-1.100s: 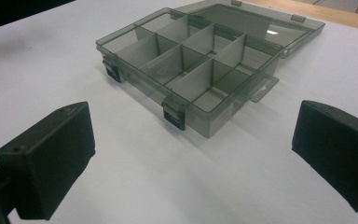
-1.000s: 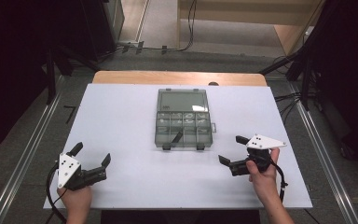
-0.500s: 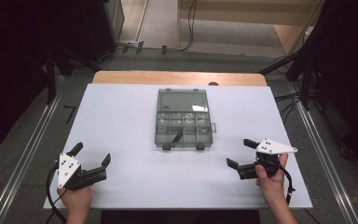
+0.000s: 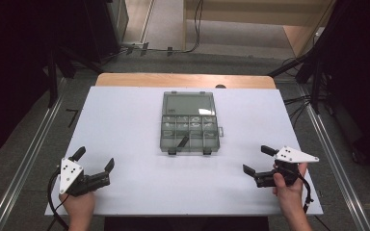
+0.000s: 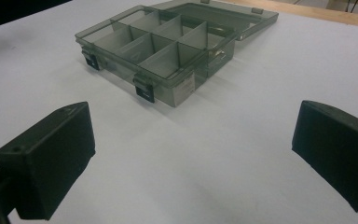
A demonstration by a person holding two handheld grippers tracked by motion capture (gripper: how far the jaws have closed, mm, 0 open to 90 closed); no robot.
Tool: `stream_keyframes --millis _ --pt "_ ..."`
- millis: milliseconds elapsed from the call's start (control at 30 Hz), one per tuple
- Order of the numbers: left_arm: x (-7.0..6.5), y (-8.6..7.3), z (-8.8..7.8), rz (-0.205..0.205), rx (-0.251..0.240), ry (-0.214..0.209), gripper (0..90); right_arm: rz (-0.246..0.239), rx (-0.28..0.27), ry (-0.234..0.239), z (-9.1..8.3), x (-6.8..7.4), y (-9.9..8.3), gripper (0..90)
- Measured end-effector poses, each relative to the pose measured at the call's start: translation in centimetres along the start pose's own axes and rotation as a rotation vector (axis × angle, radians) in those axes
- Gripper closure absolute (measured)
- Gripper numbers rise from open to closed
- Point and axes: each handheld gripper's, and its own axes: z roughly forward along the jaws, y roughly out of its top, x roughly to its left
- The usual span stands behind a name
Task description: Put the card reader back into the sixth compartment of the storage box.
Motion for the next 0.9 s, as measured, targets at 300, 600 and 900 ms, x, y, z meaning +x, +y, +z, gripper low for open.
stream_keyframes --millis 300,600,900 --pt "0.0 0.0 0.0 -0.003 -0.003 -0.003 0.0 0.016 -0.029 0.009 -1.1 -0.8 -1.0 0.0" --pt "0.0 0.0 0.0 -0.003 -0.003 -0.003 0.0 0.026 -0.061 0.002 -2.1 -1.7 -2.2 0.0" --pt "0.0 0.0 0.0 -0.008 -0.006 -0.006 0.0 0.045 -0.096 -0.028 -3.2 -2.9 -3.4 0.0"
